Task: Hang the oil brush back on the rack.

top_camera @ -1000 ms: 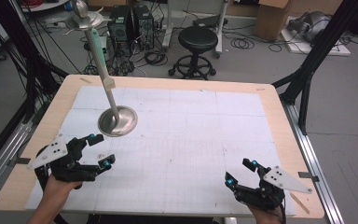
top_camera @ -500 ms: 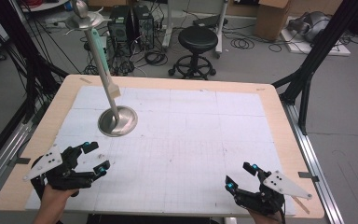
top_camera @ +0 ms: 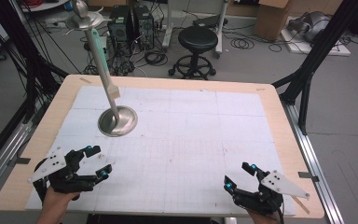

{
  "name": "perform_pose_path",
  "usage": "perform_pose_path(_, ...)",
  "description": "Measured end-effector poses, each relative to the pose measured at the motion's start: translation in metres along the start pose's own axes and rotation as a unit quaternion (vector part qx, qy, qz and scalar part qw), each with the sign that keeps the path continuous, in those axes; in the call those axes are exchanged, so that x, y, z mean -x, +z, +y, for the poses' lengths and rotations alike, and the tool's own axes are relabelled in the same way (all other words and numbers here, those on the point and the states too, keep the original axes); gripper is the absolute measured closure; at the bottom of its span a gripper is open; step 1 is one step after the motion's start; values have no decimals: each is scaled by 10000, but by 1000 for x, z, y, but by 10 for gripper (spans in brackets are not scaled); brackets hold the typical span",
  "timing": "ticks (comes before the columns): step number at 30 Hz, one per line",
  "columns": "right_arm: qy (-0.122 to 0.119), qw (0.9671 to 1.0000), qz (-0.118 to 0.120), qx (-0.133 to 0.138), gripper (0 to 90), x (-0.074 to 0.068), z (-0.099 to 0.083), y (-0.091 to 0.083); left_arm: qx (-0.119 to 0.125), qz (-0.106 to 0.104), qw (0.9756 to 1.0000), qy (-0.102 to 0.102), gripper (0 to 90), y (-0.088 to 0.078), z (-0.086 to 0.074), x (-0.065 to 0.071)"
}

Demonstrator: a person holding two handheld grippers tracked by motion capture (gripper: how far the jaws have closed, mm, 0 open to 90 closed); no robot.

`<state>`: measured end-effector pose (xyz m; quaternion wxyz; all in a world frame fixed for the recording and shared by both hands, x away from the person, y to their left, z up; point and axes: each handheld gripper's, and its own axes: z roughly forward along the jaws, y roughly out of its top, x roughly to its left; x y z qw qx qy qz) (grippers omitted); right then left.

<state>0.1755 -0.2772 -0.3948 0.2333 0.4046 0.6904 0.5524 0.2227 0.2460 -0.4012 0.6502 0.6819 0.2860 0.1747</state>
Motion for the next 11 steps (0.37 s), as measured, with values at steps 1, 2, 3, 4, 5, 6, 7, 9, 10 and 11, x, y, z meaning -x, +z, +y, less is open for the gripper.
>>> perform_pose_path(1,0,10000,0,0,192,0,0,0,-4,5,10000,4,192,0,0,0)
perform_pose_path(2,-8,10000,5,-2,192,0,0,0,-14,9,10000,-5,192,0,0,0)
perform_pose_path(3,-11,10000,7,-5,192,0,0,0,-18,9,10000,-6,192,0,0,1)
perform_pose_path(4,-6,10000,11,1,192,0,0,0,-15,17,10000,-12,192,0,0,1)
perform_pose_path(5,-1,10000,9,1,192,0,0,0,-19,27,10000,-13,192,0,-1,1)
perform_pose_path(6,6,10000,10,0,192,0,0,0,-25,77,10000,-6,192,0,-2,1)
perform_pose_path(7,31,10000,19,9,192,0,0,0,-48,107,9999,-3,192,-1,-2,1)
perform_pose_path(9,20,10000,31,13,192,-1,1,0,-59,167,9998,-1,192,-1,-4,0)
perform_pose_path(10,-7,10000,45,34,192,0,1,0,-98,183,9998,-6,192,-1,-4,-1)
perform_pose_path(11,30,10000,40,11,192,0,1,0,-95,197,9998,-26,192,-1,-5,-1)
